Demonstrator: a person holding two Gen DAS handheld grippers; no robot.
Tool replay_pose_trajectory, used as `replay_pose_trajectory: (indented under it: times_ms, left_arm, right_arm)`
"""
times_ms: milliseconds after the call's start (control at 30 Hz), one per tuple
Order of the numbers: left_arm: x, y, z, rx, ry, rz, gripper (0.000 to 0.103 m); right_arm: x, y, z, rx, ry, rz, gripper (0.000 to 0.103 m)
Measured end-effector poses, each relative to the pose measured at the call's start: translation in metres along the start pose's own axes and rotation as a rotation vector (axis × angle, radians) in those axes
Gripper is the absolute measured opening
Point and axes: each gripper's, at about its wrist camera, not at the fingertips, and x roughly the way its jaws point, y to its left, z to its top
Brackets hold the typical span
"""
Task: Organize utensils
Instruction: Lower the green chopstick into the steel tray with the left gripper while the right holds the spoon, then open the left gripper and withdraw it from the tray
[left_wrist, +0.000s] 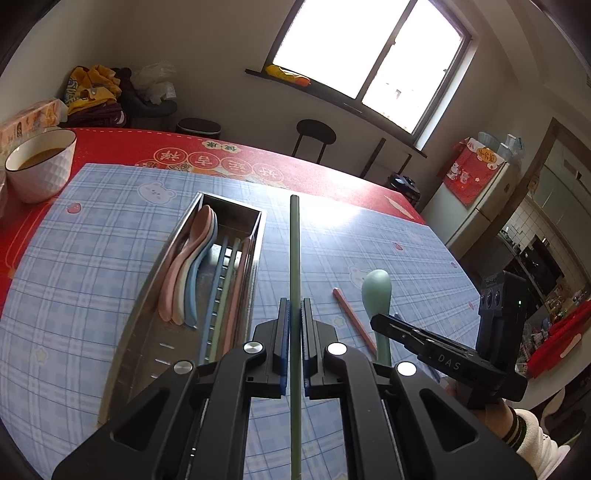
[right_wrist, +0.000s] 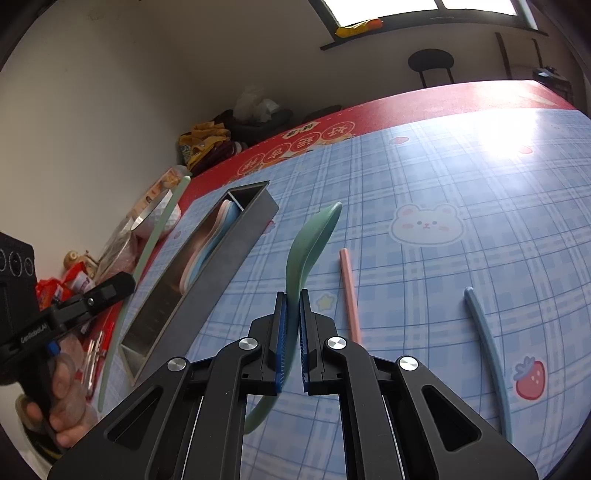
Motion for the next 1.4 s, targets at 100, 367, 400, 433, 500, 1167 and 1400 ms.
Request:
replay_pose_trajectory:
  times_ms: [100,367,400,433,500,1167,1400]
  left_arm:
    - [0.003,0.007,0.019,0.041,0.019,0.047,0.006]
    - [0.06,0.02,0.036,0.111,0.171,0.147,0.006]
    - [0.066,0.021,0.035,0.117,0.185,0.156,0.006]
    - [0.072,0.022,0.034,0.126,0.196,0.165,0.006]
    - [0.081,0.023,0.032,0.134,0.216,0.181,0.006]
    - [0.109,0.027,0.021,0.137,0.328,0.246,0.006]
    - [0.091,0.023,0.019,0.14,0.287,0.218,0.024]
  right_arm:
    - [0.001,-0.005,0.0,0.017,-0.003,0.006,0.006]
    - [-0.011,-0.014,-0.002,0.035,-0.027,0.007,0.006]
    - [-0.013,-0.016,-0.003,0.037,-0.029,0.005,0.006]
    - [-0.015,-0.018,-0.003,0.04,-0.031,0.002,0.006]
    - [-0.018,-0.021,-0.004,0.047,-0.033,-0.001,0.006]
    - [-0.022,-0.033,-0.008,0.085,-0.035,-0.014,0.006]
    - [-0.017,-0.026,-0.005,0.075,-0.022,-0.022,0.006]
